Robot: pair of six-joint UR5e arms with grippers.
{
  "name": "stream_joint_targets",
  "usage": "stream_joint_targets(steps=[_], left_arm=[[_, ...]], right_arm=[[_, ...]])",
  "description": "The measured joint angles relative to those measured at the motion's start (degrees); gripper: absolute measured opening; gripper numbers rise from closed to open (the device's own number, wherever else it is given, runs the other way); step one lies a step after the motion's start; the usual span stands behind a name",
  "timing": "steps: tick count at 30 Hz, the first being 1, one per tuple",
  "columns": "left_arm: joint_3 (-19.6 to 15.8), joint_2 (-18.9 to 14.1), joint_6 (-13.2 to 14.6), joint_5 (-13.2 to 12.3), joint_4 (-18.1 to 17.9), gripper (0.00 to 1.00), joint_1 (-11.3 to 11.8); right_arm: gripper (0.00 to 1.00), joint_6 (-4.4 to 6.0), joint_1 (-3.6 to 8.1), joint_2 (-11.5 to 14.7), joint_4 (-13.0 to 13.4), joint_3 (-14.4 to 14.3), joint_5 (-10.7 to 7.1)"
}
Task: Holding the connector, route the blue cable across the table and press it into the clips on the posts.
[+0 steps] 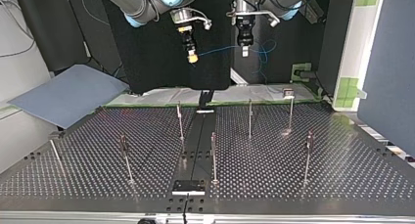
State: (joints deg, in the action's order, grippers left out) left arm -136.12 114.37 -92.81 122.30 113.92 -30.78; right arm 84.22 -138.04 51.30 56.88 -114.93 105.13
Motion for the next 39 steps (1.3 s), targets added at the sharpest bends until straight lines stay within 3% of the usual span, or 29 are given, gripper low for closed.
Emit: stream_joint_targets(steps=[26,32,39], left_arm=[[0.5,0.8,0.8,-0.5,-0.8,0.00,-0.8],[0.7,1.1,0.4,-1.0,-0.8,0.00,-2.4],[1.1,-1.9,-2.2,0.0,-0.7,0.00,-2.0]], right_arm=[[0.00,0.28,0.35,0.4,-0.4,0.5,0.45],[0.00,2.39,0.30,2.9,-2.9,2.9,1.58],[0.00,5.91,0.28,6.5,-6.5,4.6,-0.95]])
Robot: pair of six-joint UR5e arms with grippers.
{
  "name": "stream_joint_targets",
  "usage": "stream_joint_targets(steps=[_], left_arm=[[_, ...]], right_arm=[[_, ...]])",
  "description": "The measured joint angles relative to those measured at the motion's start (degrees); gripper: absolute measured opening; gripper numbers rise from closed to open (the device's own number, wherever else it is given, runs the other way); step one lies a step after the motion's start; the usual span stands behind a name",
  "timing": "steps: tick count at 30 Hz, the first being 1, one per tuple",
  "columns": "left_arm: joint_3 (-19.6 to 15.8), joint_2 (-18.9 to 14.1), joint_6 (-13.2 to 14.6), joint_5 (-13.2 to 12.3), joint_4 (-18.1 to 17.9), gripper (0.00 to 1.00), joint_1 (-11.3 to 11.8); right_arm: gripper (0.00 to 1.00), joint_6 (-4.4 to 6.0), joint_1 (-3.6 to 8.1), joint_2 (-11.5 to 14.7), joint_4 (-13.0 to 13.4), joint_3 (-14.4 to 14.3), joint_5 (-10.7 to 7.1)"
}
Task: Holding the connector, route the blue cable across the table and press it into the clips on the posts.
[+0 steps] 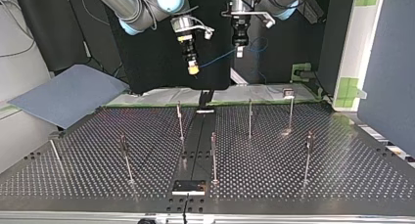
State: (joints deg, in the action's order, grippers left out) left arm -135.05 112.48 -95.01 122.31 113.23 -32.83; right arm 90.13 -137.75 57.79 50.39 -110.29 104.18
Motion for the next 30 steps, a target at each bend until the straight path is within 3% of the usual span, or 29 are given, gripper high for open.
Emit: stream_joint_targets(steps=[10,19,26,30], left_arm=[[2.4,-4.8,-2.1,3.2,2.8,0.00,0.7],[2.7,-10.0,-2.9,5.2,5.1,0.00,1.7],[2.8,-13.4,-3.5,8.4,8.3,0.00,3.7],[3.0,-15.2,-3.6,10.2,10.1,0.00,4.7]], right_arm=[[0.00,4.55,0.14,4.7,-4.7,2.2,-4.65],[0.00,6.66,-0.26,9.2,-9.7,7.1,-8.52],[0.00,7.71,-0.28,9.6,-13.4,9.5,-9.37],[0.00,9.18,-0.19,9.5,-15.5,11.2,-10.59]])
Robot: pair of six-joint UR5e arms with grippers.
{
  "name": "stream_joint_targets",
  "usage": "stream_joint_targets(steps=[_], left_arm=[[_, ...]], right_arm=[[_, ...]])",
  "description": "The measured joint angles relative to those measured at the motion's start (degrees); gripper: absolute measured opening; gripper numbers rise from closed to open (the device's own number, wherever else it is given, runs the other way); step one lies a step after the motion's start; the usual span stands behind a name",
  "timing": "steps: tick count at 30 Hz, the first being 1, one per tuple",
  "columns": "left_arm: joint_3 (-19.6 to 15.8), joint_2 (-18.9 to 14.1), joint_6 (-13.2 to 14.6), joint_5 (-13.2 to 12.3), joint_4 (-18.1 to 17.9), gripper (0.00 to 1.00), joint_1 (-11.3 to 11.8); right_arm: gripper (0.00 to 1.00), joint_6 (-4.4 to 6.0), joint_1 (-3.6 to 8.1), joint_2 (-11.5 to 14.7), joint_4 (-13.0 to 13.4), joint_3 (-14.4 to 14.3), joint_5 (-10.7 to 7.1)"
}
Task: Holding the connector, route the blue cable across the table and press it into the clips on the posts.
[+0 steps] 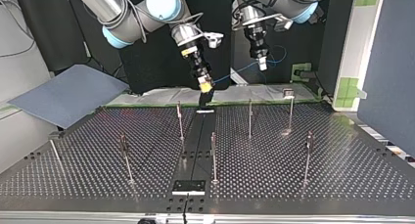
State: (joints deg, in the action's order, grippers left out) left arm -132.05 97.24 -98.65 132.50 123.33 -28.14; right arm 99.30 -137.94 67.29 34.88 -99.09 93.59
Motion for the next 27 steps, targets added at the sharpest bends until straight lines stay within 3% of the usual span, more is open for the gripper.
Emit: stream_joint_targets(steps=[4,9,18,27], left_arm=[[0.7,-2.0,-0.5,0.7,1.5,0.00,0.9],[2.0,-4.6,-0.8,0.3,2.6,0.00,1.6],[3.7,-8.0,-0.7,0.3,6.3,0.00,4.4],[3.8,-8.3,-0.1,-2.7,7.8,0.00,8.5]], right_arm=[[0.00,1.36,0.15,-0.1,-2.1,2.0,-1.20],[0.00,2.07,-0.03,-0.6,-4.0,4.4,-2.37],[0.00,2.22,-0.81,-3.2,-7.3,8.2,-3.73],[0.00,2.73,-1.53,-3.5,-10.8,12.5,-5.00]])
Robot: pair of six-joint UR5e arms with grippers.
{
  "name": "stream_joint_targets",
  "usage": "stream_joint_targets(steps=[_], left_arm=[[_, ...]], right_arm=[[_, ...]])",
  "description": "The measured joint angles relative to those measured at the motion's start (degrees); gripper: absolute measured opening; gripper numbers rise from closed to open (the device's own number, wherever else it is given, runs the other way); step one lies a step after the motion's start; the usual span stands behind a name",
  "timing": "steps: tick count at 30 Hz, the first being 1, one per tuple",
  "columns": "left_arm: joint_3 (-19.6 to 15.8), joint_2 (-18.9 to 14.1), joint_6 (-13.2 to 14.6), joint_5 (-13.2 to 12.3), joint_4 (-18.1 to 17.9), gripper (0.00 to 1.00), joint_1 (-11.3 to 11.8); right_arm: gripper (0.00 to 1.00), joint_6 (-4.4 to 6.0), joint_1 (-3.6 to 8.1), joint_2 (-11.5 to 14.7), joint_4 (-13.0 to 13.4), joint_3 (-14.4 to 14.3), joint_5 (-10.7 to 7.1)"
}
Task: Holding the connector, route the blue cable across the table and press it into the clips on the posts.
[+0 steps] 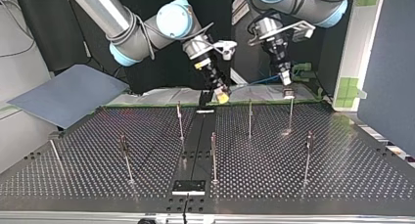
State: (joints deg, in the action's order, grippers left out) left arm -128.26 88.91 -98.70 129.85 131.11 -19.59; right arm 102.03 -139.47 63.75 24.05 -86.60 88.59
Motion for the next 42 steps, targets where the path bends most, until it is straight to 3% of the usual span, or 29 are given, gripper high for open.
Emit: stream_joint_targets(steps=[7,14,21,30,34,42], left_arm=[[1.4,0.0,0.2,-0.9,0.4,0.00,2.3],[4.0,0.0,0.7,-1.0,2.5,0.00,4.1],[6.1,0.0,1.5,-1.5,4.7,0.00,6.1],[6.5,-0.2,1.4,-5.5,5.2,0.00,10.5],[6.9,-0.3,1.2,-7.8,5.1,0.00,12.8],[8.9,-0.3,0.4,-11.7,5.4,0.00,14.3]], right_arm=[[0.00,1.14,-0.70,-1.0,-2.7,3.6,-0.92],[0.00,1.12,-1.13,-3.7,-5.6,6.9,-1.03],[0.00,1.22,-1.58,-4.5,-8.2,10.6,-1.04],[0.00,1.82,-1.85,-4.8,-11.0,15.8,-1.33],[0.00,2.10,-2.15,-6.2,-12.3,18.2,-1.73],[0.00,2.15,-3.03,-8.8,-14.4,22.0,-2.07]])
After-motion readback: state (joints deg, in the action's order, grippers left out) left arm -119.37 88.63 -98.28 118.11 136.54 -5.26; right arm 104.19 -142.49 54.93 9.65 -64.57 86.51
